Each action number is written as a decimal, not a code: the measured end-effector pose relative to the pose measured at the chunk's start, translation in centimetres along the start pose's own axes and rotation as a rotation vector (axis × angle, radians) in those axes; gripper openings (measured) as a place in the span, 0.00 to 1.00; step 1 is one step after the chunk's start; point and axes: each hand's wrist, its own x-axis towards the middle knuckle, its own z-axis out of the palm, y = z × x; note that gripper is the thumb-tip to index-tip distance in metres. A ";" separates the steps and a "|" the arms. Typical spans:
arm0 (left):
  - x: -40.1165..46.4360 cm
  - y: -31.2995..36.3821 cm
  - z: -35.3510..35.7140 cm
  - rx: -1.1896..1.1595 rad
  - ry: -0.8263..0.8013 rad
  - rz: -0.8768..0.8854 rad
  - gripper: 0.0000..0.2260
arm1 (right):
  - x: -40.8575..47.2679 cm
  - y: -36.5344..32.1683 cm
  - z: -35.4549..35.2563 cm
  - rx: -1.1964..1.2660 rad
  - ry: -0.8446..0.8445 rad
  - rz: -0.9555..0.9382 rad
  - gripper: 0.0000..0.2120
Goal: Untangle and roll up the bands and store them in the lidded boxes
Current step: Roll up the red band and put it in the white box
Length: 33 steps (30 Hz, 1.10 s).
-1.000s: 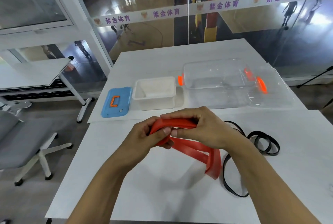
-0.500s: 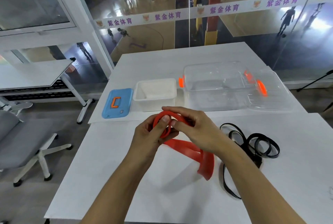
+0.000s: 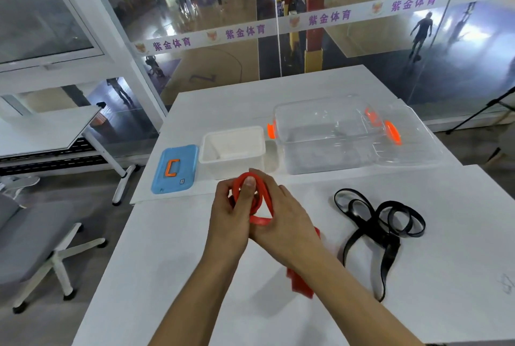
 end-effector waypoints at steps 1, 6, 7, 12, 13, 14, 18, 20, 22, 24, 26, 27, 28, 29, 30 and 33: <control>-0.1 0.2 -0.1 0.028 -0.033 0.004 0.15 | 0.0 0.1 0.1 0.003 0.024 0.008 0.38; -0.5 0.0 -0.8 0.071 -0.196 -0.063 0.12 | 0.1 0.8 -0.7 -0.050 -0.044 -0.015 0.32; -0.5 0.0 -1.2 0.057 -0.233 -0.081 0.14 | 0.3 1.0 -1.2 -0.074 -0.092 -0.033 0.31; 0.5 1.2 -4.2 0.016 -0.419 -0.106 0.19 | 1.6 1.9 -3.9 -0.173 -0.296 -0.121 0.31; 0.9 1.6 -4.8 0.027 -0.463 -0.114 0.18 | 1.8 1.8 -4.3 -0.204 -0.331 -0.138 0.31; 1.3 2.1 -5.3 0.068 -0.509 -0.118 0.18 | 2.0 1.7 -4.7 -0.233 -0.357 -0.156 0.32; 1.7 3.4 -5.1 0.232 -0.546 -0.072 0.18 | 2.4 0.9 -5.5 -0.276 -0.365 -0.212 0.33; 1.5 3.4 -4.6 0.205 -0.486 -0.026 0.18 | 2.6 0.5 -5.7 -0.260 -0.347 -0.225 0.34; 1.3 3.1 -4.2 0.144 -0.430 -0.004 0.17 | 2.7 0.4 -6.0 -0.241 -0.333 -0.230 0.35; 1.0 2.7 -3.9 0.077 -0.388 0.002 0.18 | 2.7 0.3 -6.3 -0.194 -0.321 -0.223 0.35; 0.6 2.5 -3.4 0.006 -0.358 0.003 0.20 | 2.8 0.3 -6.6 -0.142 -0.307 -0.208 0.34; 0.4 2.5 -3.2 -0.030 -0.337 -0.001 0.21 | 2.8 0.2 -6.8 -0.121 -0.309 -0.198 0.33; 0.4 2.5 -3.0 -0.069 -0.305 -0.007 0.21 | 2.8 0.1 -7.0 -0.100 -0.316 -0.189 0.33; 0.4 2.6 -2.9 -0.109 -0.267 -0.016 0.22 | 2.7 0.1 -7.1 -0.080 -0.318 -0.183 0.32; 0.4 2.6 -2.8 -0.147 -0.229 -0.026 0.23 | 2.6 0.1 -7.1 -0.058 -0.303 -0.176 0.33; 0.4 2.8 -2.2 -0.280 -0.147 -0.074 0.23 | 1.9 0.1 -6.1 0.018 -0.197 -0.136 0.39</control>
